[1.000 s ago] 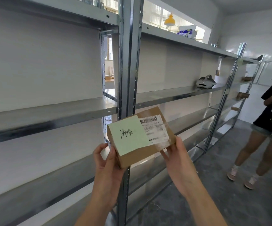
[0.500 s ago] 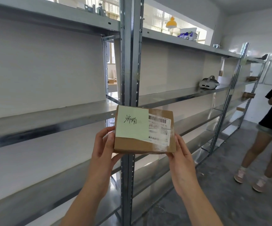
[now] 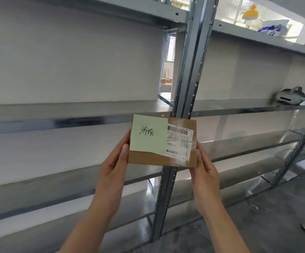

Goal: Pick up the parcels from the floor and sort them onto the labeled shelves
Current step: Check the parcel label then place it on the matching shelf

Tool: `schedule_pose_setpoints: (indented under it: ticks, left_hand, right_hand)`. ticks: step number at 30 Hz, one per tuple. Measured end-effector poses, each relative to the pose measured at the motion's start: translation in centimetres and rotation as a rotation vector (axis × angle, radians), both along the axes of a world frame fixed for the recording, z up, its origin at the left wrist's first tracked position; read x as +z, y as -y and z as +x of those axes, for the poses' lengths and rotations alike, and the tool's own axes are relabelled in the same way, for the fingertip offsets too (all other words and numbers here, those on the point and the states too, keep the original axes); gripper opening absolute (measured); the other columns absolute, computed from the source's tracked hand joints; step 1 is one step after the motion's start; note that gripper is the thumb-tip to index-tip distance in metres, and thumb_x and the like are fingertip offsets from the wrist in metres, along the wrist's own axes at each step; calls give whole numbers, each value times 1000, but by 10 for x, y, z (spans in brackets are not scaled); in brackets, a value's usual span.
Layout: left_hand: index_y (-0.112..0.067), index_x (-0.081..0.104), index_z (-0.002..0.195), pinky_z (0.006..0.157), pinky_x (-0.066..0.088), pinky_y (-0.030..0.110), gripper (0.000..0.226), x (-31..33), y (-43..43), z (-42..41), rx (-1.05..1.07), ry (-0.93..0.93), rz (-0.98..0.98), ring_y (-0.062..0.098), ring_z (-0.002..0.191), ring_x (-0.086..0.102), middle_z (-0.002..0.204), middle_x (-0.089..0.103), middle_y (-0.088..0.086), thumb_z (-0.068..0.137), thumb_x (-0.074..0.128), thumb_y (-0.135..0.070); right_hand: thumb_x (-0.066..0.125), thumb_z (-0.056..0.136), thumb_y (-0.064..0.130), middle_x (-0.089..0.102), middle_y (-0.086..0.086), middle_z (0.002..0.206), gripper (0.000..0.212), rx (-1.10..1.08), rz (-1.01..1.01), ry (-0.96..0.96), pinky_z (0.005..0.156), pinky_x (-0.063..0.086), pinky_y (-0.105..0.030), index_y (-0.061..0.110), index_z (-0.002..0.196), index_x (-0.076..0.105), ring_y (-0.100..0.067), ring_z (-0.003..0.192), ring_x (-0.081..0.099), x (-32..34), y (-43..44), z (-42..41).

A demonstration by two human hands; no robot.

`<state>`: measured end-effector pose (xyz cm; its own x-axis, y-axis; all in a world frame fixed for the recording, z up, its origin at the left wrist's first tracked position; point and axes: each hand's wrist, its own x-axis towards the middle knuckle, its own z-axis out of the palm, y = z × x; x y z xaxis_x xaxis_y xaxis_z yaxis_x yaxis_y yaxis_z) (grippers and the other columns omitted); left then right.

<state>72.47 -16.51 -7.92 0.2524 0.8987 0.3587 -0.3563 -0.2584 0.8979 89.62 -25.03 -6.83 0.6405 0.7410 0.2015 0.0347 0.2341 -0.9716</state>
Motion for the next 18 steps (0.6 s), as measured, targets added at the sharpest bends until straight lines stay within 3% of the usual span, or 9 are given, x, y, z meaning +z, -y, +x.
schedule_pose_setpoints:
  ticks: [3, 7, 11, 15, 18]
  left_hand:
    - [-39, 59, 138, 120, 34, 44, 48, -8, 5, -30, 56, -18, -14, 5, 139, 49, 139, 64, -17, 92, 49, -47]
    - [-40, 60, 136, 119, 35, 39, 46, -18, 16, -75, 188, 5, -58, 3, 135, 53, 137, 66, -16, 92, 48, -44]
    - [-48, 67, 124, 118, 37, 41, 40, -27, 30, -128, 337, 28, -87, 5, 134, 55, 134, 67, -18, 88, 52, -45]
    - [-43, 68, 127, 120, 35, 44, 39, -29, 43, -183, 423, 68, -77, 11, 137, 54, 139, 65, -10, 91, 53, -43]
    - [-40, 66, 131, 120, 33, 44, 42, -29, 54, -226, 497, 83, -42, 12, 137, 53, 141, 64, -9, 91, 53, -45]
  right_hand:
    - [51, 90, 49, 72, 32, 110, 26, 79, -34, 44, 104, 50, -27, 62, 110, 63, -1, 119, 61, -8, -10, -20]
    - [46, 89, 52, 65, 19, 132, 31, 224, -61, 99, 111, 48, -36, 62, 116, 57, -7, 128, 57, -13, -26, -57]
    - [45, 92, 50, 66, 34, 114, 29, 355, -80, 111, 111, 47, -38, 65, 114, 56, -10, 128, 57, -19, -40, -105]
    - [46, 88, 53, 66, 17, 135, 30, 464, -47, 109, 114, 47, -43, 66, 112, 59, -10, 132, 57, -21, -41, -159]
    - [47, 88, 50, 68, 19, 131, 32, 548, 7, 110, 112, 48, -38, 61, 114, 62, -6, 129, 60, -16, -44, -202]
